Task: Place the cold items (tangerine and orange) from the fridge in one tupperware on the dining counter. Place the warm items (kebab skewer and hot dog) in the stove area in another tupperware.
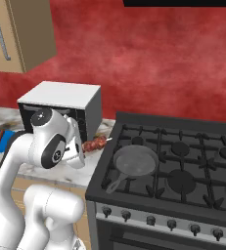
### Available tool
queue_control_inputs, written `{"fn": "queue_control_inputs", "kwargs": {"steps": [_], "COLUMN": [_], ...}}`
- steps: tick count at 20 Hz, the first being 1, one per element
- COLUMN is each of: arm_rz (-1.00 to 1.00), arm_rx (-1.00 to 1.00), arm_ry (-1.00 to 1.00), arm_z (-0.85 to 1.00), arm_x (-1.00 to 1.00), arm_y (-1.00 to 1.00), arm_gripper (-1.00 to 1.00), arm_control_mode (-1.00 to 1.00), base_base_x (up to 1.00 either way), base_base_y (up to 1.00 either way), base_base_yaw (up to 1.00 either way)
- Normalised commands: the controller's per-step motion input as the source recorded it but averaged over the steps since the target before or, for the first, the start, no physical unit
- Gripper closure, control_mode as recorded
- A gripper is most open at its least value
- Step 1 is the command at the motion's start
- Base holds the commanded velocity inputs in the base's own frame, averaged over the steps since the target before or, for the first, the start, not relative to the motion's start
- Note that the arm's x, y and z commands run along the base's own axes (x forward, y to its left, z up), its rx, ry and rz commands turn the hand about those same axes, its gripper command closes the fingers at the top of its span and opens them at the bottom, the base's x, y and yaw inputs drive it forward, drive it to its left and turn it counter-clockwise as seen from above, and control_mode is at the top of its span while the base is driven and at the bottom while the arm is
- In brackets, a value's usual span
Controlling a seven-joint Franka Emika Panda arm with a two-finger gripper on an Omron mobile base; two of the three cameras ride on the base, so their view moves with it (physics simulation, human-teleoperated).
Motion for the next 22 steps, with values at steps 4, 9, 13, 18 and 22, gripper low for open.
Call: {"fn": "queue_control_inputs", "kwargs": {"steps": [4, 9, 13, 18, 22], "arm_rz": [0.00, 0.00, 0.00, 0.00, 0.00], "arm_rx": [0.00, 0.00, 0.00, 0.00, 0.00], "arm_ry": [0.00, 0.00, 0.00, 0.00, 0.00], "arm_z": [0.00, 0.00, 0.00, 0.00, 0.00], "arm_x": [0.00, 0.00, 0.00, 0.00, 0.00], "arm_y": [0.00, 0.00, 0.00, 0.00, 0.00], "arm_gripper": [1.00, 1.00, 1.00, 1.00, 1.00], "arm_control_mode": [1.00, 1.00, 1.00, 1.00, 1.00], "base_base_x": [-0.32, -0.92, -0.99, -0.85, -0.65], "base_base_y": [0.00, 0.00, 0.01, 0.14, 0.21], "base_base_yaw": [0.11, 0.04, 0.02, -0.04, -0.30]}}
